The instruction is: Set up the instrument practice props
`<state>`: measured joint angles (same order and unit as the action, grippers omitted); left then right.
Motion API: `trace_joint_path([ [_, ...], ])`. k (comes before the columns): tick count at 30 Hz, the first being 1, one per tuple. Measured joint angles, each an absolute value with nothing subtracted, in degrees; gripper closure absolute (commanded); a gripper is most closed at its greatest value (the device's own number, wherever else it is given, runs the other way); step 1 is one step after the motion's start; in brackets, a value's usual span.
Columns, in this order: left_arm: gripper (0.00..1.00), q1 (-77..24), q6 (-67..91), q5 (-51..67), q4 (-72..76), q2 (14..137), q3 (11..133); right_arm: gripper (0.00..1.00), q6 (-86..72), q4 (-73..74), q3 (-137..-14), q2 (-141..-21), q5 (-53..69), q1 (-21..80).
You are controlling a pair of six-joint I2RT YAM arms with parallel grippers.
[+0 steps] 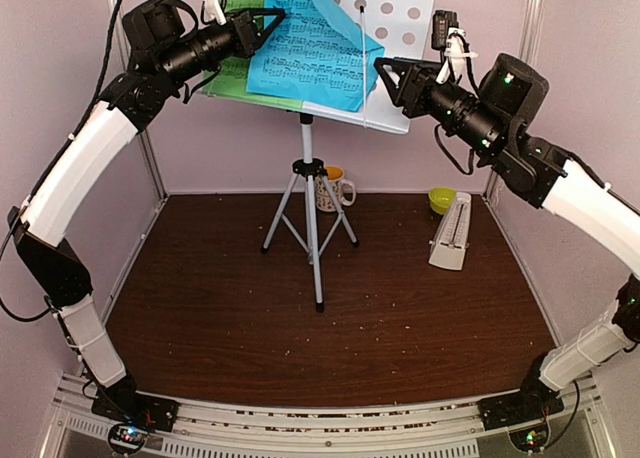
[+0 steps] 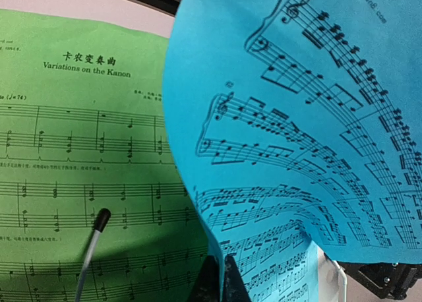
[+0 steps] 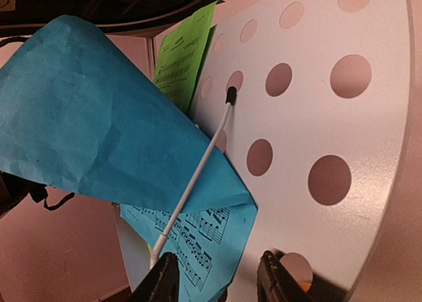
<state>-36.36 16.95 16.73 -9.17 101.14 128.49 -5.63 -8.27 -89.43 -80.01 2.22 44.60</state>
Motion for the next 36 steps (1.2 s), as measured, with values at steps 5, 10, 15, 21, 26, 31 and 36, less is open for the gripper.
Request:
trace_joint_path([
  [5, 1.0, -36.4, 16.2, 16.1, -9.6, 101.1, 128.4, 0.49, -4.6, -8.4, -86.2, -77.9, 1.7, 44.4],
  [10, 1.0, -36.4, 15.8, 15.4, -10.7, 100.9, 128.2, 0.49, -3.6, -8.5, -83.6, -74.3, 3.2, 44.4],
  [15, 1.0, -36.4, 15.6, 15.2, -10.9, 100.3, 127.6, 0.51, -1.7, -8.6, -83.5, -71.9, 2.9, 45.6],
  [21, 1.0, -36.4, 14.9, 14.0, -11.0, 97.3, 124.1, 0.55, 1.3, -8.3, -84.1, -71.9, 2.4, 49.8],
  [26, 1.0, -36.4, 14.0, 12.1, -11.6, 94.7, 124.0, 0.66, 3.3, -7.6, -85.1, -74.2, 2.3, 51.4],
  [31, 1.0, -36.4, 14.0, 11.3, -11.6, 93.6, 124.0, 0.67, 5.7, -5.8, -91.6, -80.2, 2.1, 53.1],
  [36, 1.0, -36.4, 14.0, 11.1, -11.7, 93.6, 122.5, 0.62, 6.3, -5.5, -101.2, -87.7, 1.7, 53.9],
])
